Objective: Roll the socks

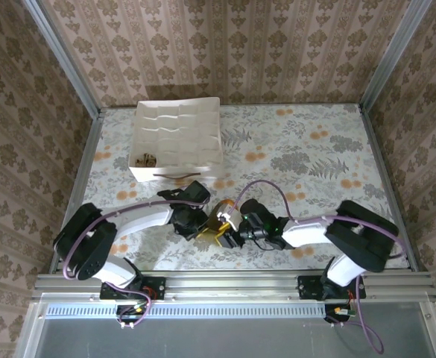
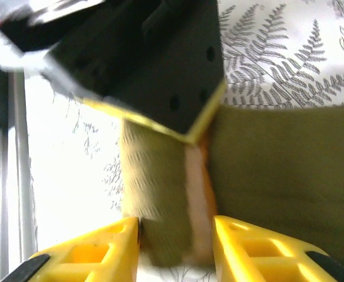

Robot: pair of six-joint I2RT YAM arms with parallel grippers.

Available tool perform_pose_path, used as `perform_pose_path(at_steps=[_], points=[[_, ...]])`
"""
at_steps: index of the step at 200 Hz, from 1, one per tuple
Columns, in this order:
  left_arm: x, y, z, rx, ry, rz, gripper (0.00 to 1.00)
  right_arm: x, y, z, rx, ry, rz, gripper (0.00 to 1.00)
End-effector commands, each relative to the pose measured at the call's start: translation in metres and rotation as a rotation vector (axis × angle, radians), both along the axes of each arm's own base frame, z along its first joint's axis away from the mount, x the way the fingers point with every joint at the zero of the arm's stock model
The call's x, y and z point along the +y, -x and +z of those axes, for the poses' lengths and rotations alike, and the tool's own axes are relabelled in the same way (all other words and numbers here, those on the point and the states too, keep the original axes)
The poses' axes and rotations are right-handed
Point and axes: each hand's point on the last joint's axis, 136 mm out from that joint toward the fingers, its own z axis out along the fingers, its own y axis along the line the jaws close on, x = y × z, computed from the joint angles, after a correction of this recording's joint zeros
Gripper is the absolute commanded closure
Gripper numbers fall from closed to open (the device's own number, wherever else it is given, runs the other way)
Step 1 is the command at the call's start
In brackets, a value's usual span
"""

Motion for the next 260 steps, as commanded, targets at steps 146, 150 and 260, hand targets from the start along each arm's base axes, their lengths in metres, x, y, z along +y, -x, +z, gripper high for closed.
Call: perform_pose_path(at_steps=[146,150,260], points=[[0.032,0.028,-0.018,0.346,-0.255,-0.009,1.00,0.059,0.021,0.000,-0.620,0.438,-0.041,0.54],[0.032,0.027,-0.018,0.346,-0.251,-0.011,1.00,0.058,0.019,-0.003,-0.625,0.458,-0.047,0.55],[0.045,-0.013,0.040,0.118,-0.077,0.041,0.19,0.009,0.043,-0.076,-0.231,0.513,-0.031,1.00]])
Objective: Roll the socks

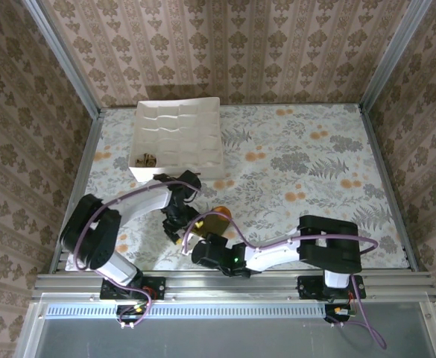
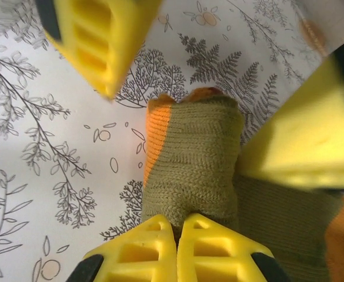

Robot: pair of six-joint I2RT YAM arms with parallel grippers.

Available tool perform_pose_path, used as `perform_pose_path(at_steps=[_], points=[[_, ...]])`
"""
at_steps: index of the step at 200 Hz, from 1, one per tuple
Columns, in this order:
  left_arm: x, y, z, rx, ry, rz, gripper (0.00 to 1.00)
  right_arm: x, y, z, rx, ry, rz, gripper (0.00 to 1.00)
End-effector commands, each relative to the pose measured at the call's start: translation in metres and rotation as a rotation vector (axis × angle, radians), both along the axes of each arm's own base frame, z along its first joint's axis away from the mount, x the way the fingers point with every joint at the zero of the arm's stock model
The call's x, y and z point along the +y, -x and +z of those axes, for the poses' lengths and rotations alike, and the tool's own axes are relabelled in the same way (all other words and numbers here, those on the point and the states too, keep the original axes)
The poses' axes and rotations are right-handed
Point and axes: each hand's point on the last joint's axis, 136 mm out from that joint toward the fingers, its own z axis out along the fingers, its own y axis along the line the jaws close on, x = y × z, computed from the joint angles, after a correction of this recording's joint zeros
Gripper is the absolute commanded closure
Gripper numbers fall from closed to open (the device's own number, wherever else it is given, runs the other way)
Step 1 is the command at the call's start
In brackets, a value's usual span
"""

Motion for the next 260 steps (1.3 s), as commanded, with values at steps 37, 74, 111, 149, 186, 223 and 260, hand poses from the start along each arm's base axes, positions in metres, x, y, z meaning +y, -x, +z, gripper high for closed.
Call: perform_pose_path(at_steps=[37,74,111,149,186,223,260], points=[[0.019,-0.020,0.037,-0.198,0.030,-0.012,0.22,-0.062,0.037,-0.074,0.461,-0.043,-0.006,1.00],[0.001,-0.016,0.036,-0.285,0.120,-0.063,0.34,-0.078,0.035,-0.082,0.621,-0.183,-0.059,1.00],[-0.016,-0.014,0.030,-0.340,0.158,-0.111,0.39,-0.090,0.032,-0.090,0.714,-0.245,-0.099,1.00],[-0.021,-0.006,0.019,-0.301,0.147,-0.118,0.42,-0.097,0.028,-0.099,0.795,-0.291,-0.155,1.00],[-0.019,0.001,0.017,-0.274,0.141,-0.091,0.37,-0.100,0.024,-0.105,0.843,-0.305,-0.206,1.00],[-0.019,0.012,0.009,-0.226,0.201,0.060,0.34,-0.105,0.019,-0.106,0.865,-0.317,-0.247,1.00],[-0.034,0.006,0.006,-0.227,0.280,0.131,0.29,-0.105,0.018,-0.106,0.901,-0.324,-0.260,1.00]])
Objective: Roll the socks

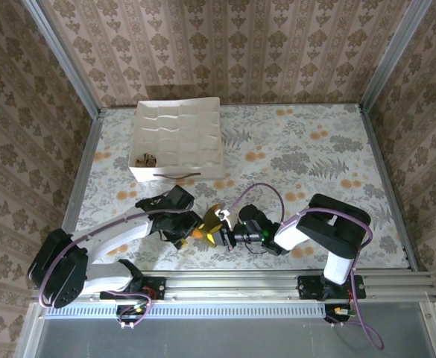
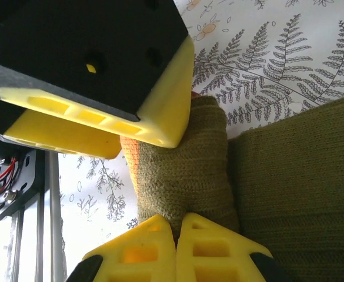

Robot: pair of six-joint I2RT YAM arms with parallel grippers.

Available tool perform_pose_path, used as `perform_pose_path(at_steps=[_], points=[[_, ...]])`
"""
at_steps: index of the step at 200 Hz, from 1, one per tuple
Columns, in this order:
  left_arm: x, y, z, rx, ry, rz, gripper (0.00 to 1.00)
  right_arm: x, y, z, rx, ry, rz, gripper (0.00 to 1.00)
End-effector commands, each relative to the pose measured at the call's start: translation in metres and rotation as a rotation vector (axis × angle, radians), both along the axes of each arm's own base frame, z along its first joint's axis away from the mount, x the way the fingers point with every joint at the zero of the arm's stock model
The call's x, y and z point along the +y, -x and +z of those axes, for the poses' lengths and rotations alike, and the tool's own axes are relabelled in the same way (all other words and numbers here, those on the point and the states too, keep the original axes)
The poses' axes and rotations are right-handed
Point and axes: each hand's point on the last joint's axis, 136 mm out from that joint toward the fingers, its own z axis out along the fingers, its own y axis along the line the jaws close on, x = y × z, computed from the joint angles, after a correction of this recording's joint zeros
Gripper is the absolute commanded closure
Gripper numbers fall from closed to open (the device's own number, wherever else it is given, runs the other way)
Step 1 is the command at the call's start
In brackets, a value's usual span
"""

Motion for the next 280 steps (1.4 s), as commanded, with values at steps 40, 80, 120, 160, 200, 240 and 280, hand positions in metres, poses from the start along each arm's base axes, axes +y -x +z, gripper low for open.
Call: perform_pose_path(at_steps=[40,80,120,160,200,240,280], points=[[-0.025,-0.008,-0.011,0.040,0.075,0.042,0.37,-0.075,0.038,-0.106,0.345,0.372,-0.072,1.00],[-0.006,0.016,-0.040,0.169,-0.038,0.053,0.60,-0.082,0.032,-0.110,0.360,0.376,-0.099,1.00],[0.016,0.036,-0.044,0.293,-0.174,0.086,1.00,-0.072,0.013,-0.084,0.185,0.373,-0.046,0.99],[0.023,0.038,-0.032,0.377,-0.293,0.078,1.00,-0.053,0.004,-0.005,-0.341,0.446,-0.001,0.60],[0.011,0.032,-0.035,0.404,-0.290,0.071,1.00,-0.028,0.013,0.016,-0.563,0.568,0.025,0.52],[0.005,0.025,-0.035,0.401,-0.279,0.044,1.00,-0.007,0.002,0.020,-0.641,0.612,0.011,0.52],[0.002,0.020,-0.033,0.385,-0.250,0.029,1.00,0.002,-0.001,0.004,-0.624,0.651,0.029,0.56]])
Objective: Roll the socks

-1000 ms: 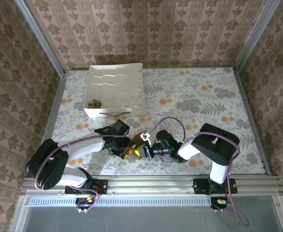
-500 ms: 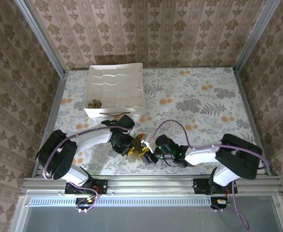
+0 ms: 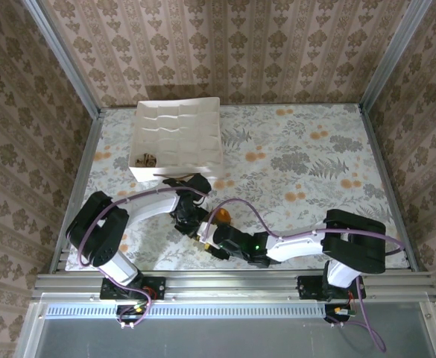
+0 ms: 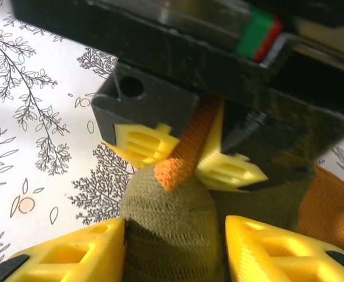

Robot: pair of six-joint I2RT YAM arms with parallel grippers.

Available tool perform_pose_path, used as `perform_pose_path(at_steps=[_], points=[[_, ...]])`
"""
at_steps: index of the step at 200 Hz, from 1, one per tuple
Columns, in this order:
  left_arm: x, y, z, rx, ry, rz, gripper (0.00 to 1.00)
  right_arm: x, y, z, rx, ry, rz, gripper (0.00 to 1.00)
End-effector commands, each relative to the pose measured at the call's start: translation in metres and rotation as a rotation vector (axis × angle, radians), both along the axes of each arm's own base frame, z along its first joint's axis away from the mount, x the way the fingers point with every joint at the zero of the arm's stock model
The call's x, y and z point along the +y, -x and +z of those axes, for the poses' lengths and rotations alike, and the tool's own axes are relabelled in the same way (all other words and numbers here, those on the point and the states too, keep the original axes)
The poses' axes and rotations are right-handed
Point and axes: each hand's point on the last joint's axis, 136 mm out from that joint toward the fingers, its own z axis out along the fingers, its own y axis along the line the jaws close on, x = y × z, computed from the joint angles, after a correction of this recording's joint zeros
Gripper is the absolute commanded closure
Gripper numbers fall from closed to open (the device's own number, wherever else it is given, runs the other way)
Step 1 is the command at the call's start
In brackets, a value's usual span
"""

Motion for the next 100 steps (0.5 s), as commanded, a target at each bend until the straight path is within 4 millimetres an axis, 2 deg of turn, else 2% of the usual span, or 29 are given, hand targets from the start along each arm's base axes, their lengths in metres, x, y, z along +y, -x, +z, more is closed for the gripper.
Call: perform_pose_path(at_steps=[1,17,25,35,52,65,73,100], points=[[0.025,0.020,-0.013,0.085,-0.101,-0.033,1.00,-0.005,-0.012,-0.010,-0.042,0.080,-0.043,0.57],[0.024,0.016,-0.010,0.059,-0.077,-0.034,1.00,-0.008,-0.013,-0.021,-0.025,0.109,-0.068,0.68],[0.023,0.012,-0.006,0.041,-0.059,-0.030,0.92,-0.012,-0.013,-0.026,-0.012,0.126,-0.086,0.80],[0.023,0.007,-0.001,0.006,-0.035,-0.021,0.76,-0.021,-0.014,-0.035,0.007,0.161,-0.124,0.91],[0.025,-0.004,0.011,-0.064,0.012,0.008,0.46,-0.040,-0.007,-0.052,0.062,0.204,-0.166,1.00],[0.029,-0.010,0.021,-0.110,0.042,0.030,0.29,-0.054,0.001,-0.065,0.117,0.214,-0.185,1.00],[0.031,-0.013,0.028,-0.141,0.058,0.030,0.22,-0.060,0.007,-0.069,0.152,0.198,-0.190,1.00],[0.030,-0.022,0.044,-0.246,0.117,-0.003,0.20,-0.074,0.022,-0.081,0.327,0.046,-0.208,1.00]])
